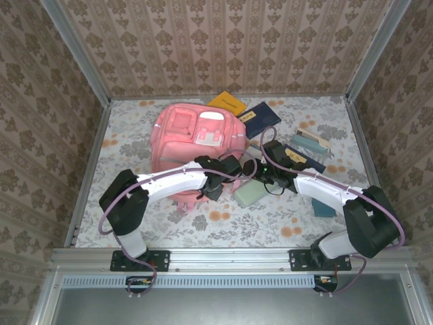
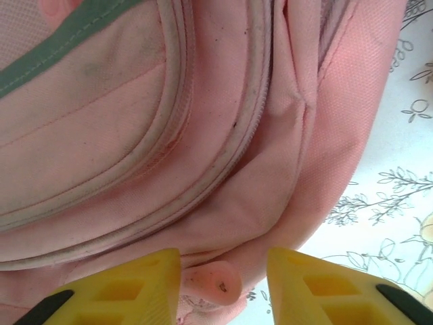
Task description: Pack books, pencil case, and school supplies into a backpack
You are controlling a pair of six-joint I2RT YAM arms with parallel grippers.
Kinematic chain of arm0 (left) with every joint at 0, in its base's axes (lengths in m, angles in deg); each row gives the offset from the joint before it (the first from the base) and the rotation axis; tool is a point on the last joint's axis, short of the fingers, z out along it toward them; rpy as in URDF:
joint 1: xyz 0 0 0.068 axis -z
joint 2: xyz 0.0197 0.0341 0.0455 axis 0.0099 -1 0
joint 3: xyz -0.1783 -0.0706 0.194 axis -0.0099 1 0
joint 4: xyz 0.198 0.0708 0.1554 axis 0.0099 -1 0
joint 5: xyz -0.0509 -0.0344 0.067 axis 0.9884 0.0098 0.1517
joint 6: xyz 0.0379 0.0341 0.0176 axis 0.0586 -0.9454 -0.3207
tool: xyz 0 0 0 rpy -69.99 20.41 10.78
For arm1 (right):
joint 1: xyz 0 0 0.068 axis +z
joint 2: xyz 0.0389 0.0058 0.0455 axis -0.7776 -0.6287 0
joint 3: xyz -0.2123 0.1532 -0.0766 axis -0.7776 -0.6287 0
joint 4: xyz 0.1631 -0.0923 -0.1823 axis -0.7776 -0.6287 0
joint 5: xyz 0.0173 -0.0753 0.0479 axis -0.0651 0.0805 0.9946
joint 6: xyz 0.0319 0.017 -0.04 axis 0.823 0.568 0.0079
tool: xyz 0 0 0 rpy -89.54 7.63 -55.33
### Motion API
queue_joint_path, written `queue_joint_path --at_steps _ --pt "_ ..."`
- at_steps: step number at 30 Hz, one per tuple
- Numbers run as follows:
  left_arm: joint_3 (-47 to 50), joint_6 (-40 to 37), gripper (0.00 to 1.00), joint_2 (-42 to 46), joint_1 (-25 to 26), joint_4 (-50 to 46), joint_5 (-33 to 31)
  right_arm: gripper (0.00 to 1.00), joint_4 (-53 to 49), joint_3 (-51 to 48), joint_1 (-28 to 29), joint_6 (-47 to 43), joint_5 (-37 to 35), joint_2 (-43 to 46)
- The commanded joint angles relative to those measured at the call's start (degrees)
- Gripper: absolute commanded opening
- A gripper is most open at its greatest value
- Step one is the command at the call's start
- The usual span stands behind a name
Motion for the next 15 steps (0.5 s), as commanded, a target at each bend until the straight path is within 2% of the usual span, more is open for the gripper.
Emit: queue_joint_path --at_steps 1,4,8,10,11,15 --pt "-1.67 -1.22 0.35 -1.91 0.14 -2.8 -4.16 0.39 1.01 -0.76 -0.19 0.85 -0.2 1.25" --pt "-2.0 -0.89 0.29 -2.77 0.11 -3.18 -5.88 0.4 1.27 -0.79 -0.15 1.03 0.21 1.27" --pt "-2.14 -0.5 0.12 -2.87 -0.04 -2.92 -6.28 0.4 1.43 -0.76 -0.12 1.18 0.66 1.27" --pt "-2.13 -0.06 0.07 -2.35 -0.01 -3.17 -6.6 0.4 1.45 -0.68 0.06 1.2 0.92 1.27" --pt "-2.02 0.18 0.01 -1.89 -0.03 -3.2 -6.67 0.4 1.43 -0.6 0.17 1.2 0.97 1.19" --pt "-0.81 2.15 0.0 1.01 -0.01 -3.53 -7.8 0.39 1.94 0.07 1.06 1.58 2.03 0.29"
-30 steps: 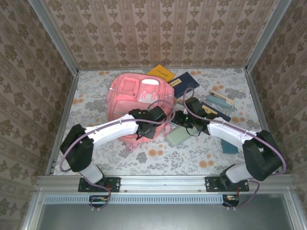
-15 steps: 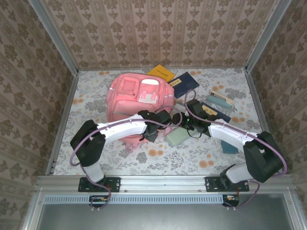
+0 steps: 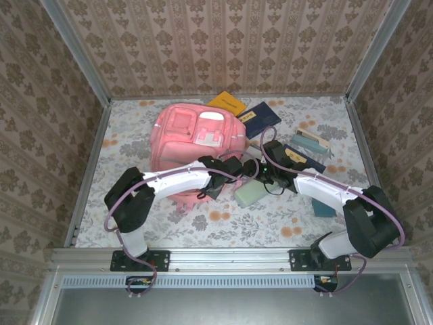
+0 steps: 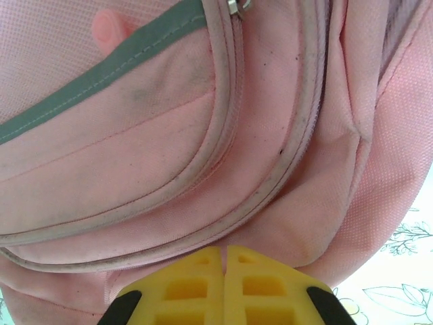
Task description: Pack books, pencil case, and school supplies into a backpack
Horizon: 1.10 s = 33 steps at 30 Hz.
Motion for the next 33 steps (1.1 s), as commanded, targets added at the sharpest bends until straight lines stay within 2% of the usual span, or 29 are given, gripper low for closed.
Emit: queue_joint_path --at_steps 1,6,13,18,30,32,33 --pt "0.56 3.0 0.0 4.01 -0.03 -2.87 -2.33 0.39 1.52 0.42 1.0 1.51 2.06 -0.03" --pt "4.36 7.88 0.0 10.55 -0.16 -1.5 -4.04 0.4 2.49 3.06 3.57 4.25 3.61 -2.96" --pt "12.46 12.97 0.0 19.3 -1.54 4.66 -1.31 0.4 3.34 9.32 9.39 6.97 4.1 -10.8" --pt "16.22 15.21 0.0 22.33 -2.23 7.76 0.95 0.4 3.59 13.52 11.72 9.38 5.47 -16.6" --pt "19.75 17.32 0.0 26.38 -2.32 10.42 1.79 0.39 5.11 18.52 13.39 15.68 7.72 -26.24" --pt "20.19 17.43 0.0 27.04 -2.27 10.67 1.64 0.34 5.24 19.19 13.45 16.56 7.55 -27.14" --pt "20.22 17.43 0.0 27.36 -2.32 10.55 1.38 0.25 5.25 19.41 13.36 16.63 7.24 -27.27"
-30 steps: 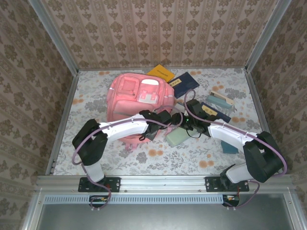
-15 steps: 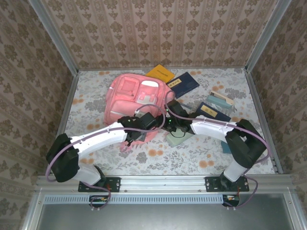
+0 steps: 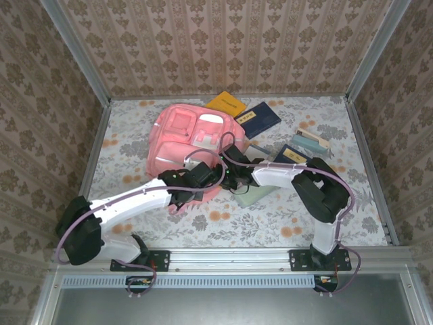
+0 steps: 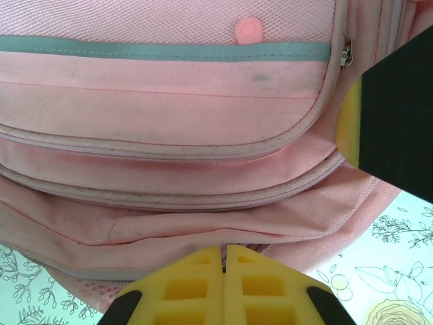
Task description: Pack books, pencil case, and school supplies into a backpack
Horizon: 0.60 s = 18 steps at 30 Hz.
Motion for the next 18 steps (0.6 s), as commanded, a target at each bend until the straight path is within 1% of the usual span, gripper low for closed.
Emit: queue_joint_path --at_steps 1,3,7,11,15,18 --pt "0.53 1.6 0.0 2.0 -0.4 -0.65 0.17 0.18 1.04 1.8 0.1 2.48 0.2 -1.14" --pt "0.43 2.35 0.0 2.27 -0.73 -3.04 -1.67 0.0 0.36 1.51 -0.26 1.77 -1.4 0.28" --pt "1.3 4.92 0.0 3.37 -3.19 -8.9 -5.63 0.0 -1.77 1.1 -2.16 -0.68 -2.6 3.41" --pt "4.07 5.18 0.0 6.71 -7.9 -11.66 -7.66 0.0 -4.1 0.03 -5.41 -3.1 -2.41 6.27" --pt "6.94 3.18 0.0 9.98 -14.9 -11.0 -6.55 0.0 -5.12 -1.76 -8.54 -5.43 -1.17 8.13" --pt "8.78 0.97 0.0 11.27 -19.43 -7.85 -4.7 0.0 -6.06 -1.84 -10.55 -7.86 1.18 8.43"
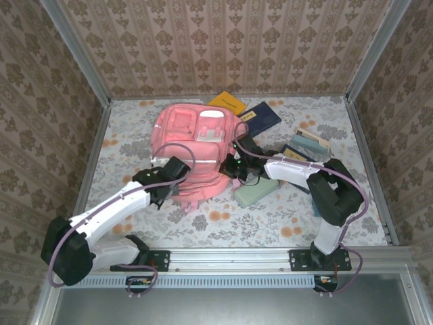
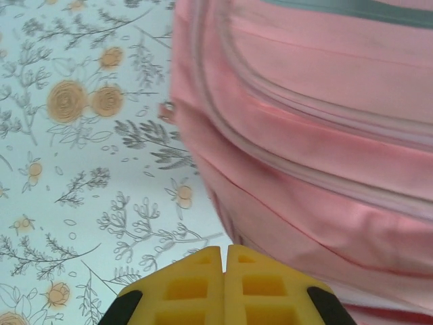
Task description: Pack books, pencil case, and school supplies into a backpack
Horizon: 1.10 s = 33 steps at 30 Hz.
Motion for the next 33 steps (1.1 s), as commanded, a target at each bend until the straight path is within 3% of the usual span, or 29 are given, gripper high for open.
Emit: queue_joint_path --at_steps 1,6,9,12,20,25,33 --pt "2.55 -3.01 0.0 1.35 -4.98 -2.35 -1.06 0.0 -2.86 -0.39 -3.61 -5.15 -0.84 2.07" --pt "3.18 -5.36 0.0 0.87 -8.61 4.11 3.67 0.01 -8.63 2.98 -6.2 -11.39 -0.17 1.09" --pt "4.42 -6.36 0.0 2.43 -8.49 8.83 8.59 0.26 -12.0 6.37 -6.47 -14.55 0.5 0.57" --pt "5.92 -6.05 0.0 5.22 -8.39 12.29 11.71 0.35 -12.97 7.7 -5.81 -15.36 1.25 1.72" --pt "8.33 -6.19 0.0 12.01 -8.16 15.31 15.84 0.35 -3.99 3.77 3.61 -26.82 -0.27 7.06" --pt "8.45 -6.3 0.0 13.95 -8.13 14.79 16.33 0.36 -2.84 8.32 10.35 -38.38 0.13 1.63" --pt "8.59 -5.77 0.0 14.44 -8.13 14.27 16.62 0.42 -0.61 15.66 15.34 -46.47 2.21 -8.2"
